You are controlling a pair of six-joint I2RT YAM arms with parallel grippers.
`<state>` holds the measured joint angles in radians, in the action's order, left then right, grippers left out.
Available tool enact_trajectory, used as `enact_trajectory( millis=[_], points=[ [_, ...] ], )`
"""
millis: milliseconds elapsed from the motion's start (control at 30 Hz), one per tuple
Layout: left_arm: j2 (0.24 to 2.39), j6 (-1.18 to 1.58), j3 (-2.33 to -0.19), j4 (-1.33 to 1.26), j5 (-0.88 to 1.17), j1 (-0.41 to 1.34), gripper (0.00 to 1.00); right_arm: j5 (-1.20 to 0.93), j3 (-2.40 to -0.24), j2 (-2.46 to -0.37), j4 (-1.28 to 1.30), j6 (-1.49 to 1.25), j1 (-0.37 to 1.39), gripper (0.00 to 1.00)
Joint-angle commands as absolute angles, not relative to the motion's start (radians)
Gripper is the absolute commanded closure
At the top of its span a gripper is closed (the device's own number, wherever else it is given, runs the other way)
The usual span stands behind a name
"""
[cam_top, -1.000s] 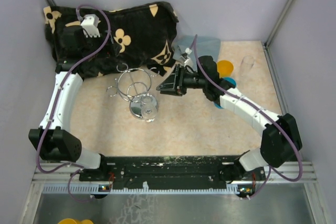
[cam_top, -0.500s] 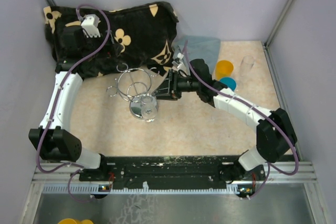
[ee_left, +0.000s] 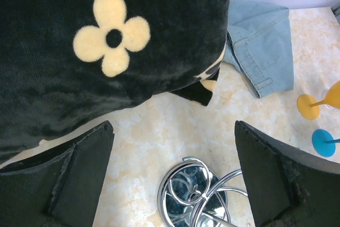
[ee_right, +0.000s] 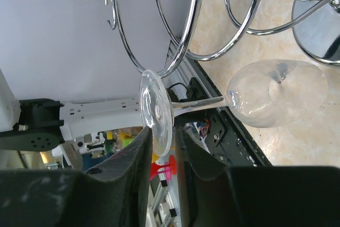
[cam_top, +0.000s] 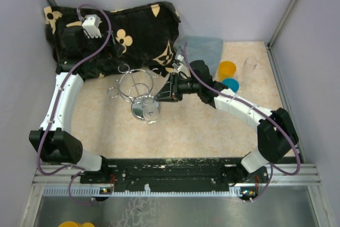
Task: Take the wine glass off the wine glass rack
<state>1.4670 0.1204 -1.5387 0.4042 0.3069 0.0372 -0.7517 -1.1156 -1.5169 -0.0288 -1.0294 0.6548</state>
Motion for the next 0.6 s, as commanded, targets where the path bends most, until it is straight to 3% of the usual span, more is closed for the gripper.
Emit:
enact_trajectory(
  millis=[0,200,567],
  points=[
    [1.473,0.126,-1.556,0.397,0.324,0.030,0.01,-0.767,-1.180,-1.520,-0.053,-1.009,0.668,0.78],
    [1.477,0.129,-1.556,0.397,0.330,0.028,0.01,-0.767,-1.183,-1.519,-0.054,-1.009,0.667,0.99],
    [1.487,0.133,-1.555,0.402,0.337,0.029,0.01,-0.778,-1.178,-1.515,-0.087,-1.034,0.665,1.00]
  ],
)
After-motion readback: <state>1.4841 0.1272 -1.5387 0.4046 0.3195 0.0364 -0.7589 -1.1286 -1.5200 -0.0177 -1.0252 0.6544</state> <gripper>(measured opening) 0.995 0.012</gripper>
